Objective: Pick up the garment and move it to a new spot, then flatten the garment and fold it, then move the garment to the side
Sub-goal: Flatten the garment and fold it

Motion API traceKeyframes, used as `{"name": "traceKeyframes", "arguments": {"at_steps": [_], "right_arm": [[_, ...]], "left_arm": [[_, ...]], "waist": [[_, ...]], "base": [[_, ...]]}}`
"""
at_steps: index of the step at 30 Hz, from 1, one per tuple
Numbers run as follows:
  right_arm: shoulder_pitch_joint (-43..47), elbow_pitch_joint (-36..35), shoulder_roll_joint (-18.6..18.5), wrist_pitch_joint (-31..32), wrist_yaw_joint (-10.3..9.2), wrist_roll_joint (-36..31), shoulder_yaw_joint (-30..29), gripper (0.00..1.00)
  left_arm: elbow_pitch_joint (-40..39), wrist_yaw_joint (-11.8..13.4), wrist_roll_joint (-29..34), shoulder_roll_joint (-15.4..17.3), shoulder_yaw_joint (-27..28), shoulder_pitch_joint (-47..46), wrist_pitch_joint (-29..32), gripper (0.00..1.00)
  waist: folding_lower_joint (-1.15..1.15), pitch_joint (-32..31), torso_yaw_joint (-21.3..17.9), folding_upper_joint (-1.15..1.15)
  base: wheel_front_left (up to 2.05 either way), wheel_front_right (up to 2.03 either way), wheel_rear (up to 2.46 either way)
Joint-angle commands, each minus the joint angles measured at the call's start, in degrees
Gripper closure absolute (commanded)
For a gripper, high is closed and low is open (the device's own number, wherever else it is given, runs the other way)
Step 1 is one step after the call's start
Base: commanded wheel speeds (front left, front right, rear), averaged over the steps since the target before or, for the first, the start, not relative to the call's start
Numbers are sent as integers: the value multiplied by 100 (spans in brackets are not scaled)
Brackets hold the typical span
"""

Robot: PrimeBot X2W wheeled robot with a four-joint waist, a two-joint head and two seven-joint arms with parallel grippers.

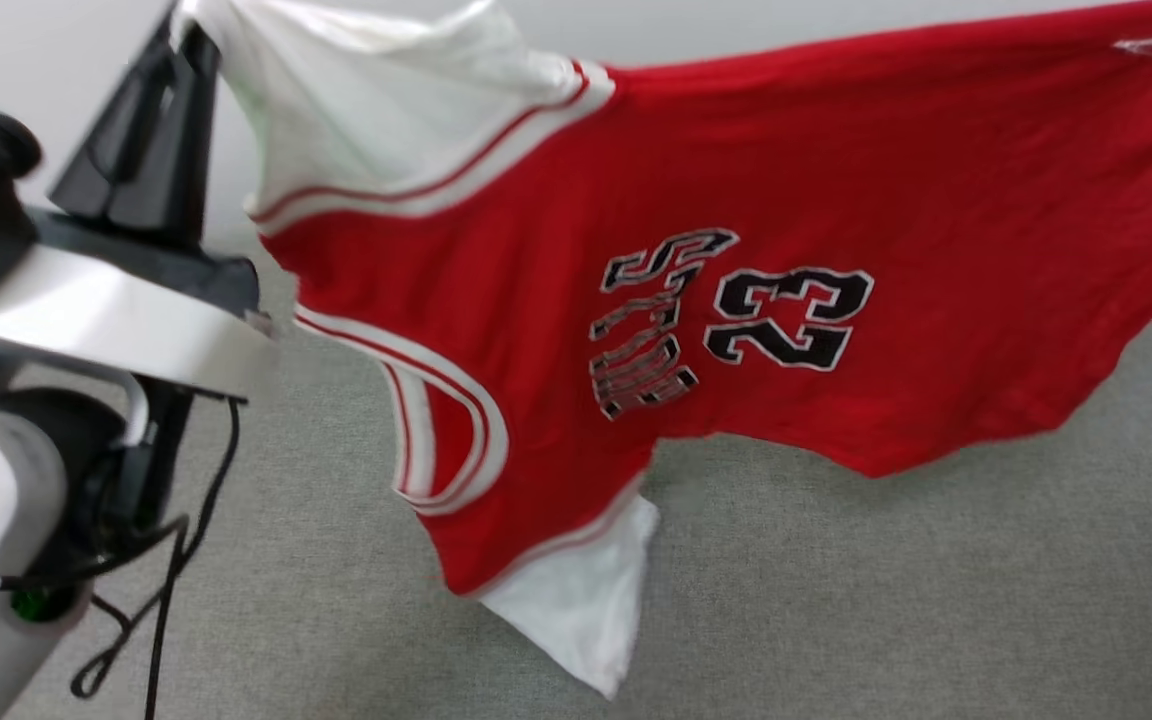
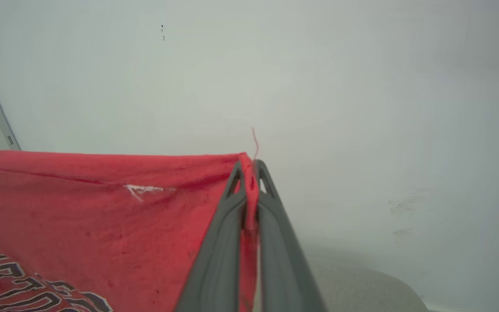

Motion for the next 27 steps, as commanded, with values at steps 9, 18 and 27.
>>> {"name": "traceKeyframes", "arguments": {"at_steps": [9, 18, 27], "right_arm": [[-297, -326, 317, 1, -7, -197, -344, 100], [-1338, -254, 525, -268, -7, -538, -526, 100], [-2879, 593, 629, -825, -8, -993, -593, 100]], "left_arm": [[179, -150, 193, 49, 244, -1119, 144, 100], [893, -838, 494, 236, 243, -2745, 505, 100], [2136, -1643, 882, 49, 78, -4547, 576, 100]], "waist": [[1, 394, -138, 0], [1, 1514, -261, 0], [1, 2873, -312, 0]], "base": [[0, 0, 0], [0, 0, 0], [0, 0, 0]]}}
